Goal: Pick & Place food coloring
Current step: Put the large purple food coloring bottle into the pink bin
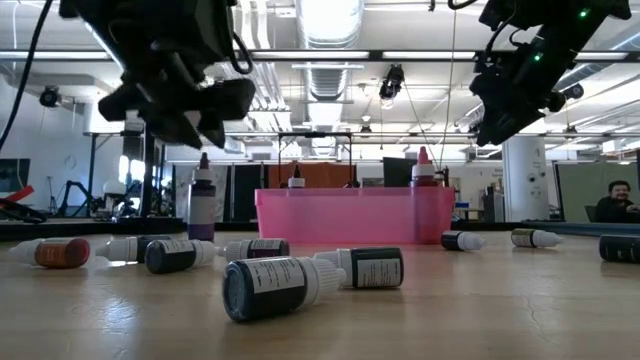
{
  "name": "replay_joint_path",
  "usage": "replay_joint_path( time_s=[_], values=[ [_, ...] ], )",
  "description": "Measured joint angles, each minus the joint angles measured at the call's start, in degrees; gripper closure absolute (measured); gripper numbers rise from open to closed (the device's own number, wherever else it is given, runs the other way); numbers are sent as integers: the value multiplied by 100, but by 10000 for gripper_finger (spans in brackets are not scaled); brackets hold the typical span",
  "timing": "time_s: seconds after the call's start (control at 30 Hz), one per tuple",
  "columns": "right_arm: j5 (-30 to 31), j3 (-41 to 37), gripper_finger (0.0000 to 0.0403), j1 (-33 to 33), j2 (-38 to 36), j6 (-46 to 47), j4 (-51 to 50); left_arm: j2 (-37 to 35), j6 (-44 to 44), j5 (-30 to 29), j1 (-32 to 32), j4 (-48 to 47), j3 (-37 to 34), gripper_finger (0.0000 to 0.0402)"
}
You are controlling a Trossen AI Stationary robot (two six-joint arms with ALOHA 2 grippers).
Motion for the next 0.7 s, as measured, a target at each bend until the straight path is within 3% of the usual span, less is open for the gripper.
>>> replay_joint_path(
  time_s=[0.2, 0.3, 0.53, 0.7],
  values=[
    [2, 0, 189, 1, 0, 0, 0, -255, -1205, 412, 7, -1983, 751, 248],
    [4, 0, 189, 0, 0, 0, 0, -618, -1210, 851, 130, -2520, 1047, 248],
    [32, 0, 189, -1, 0, -2, 25, -1665, 616, 2417, 1021, -2015, 1072, 248],
    [61, 0, 189, -1, 0, -2, 26, -1844, 1790, 3448, 1763, -1189, 868, 248]
  ],
)
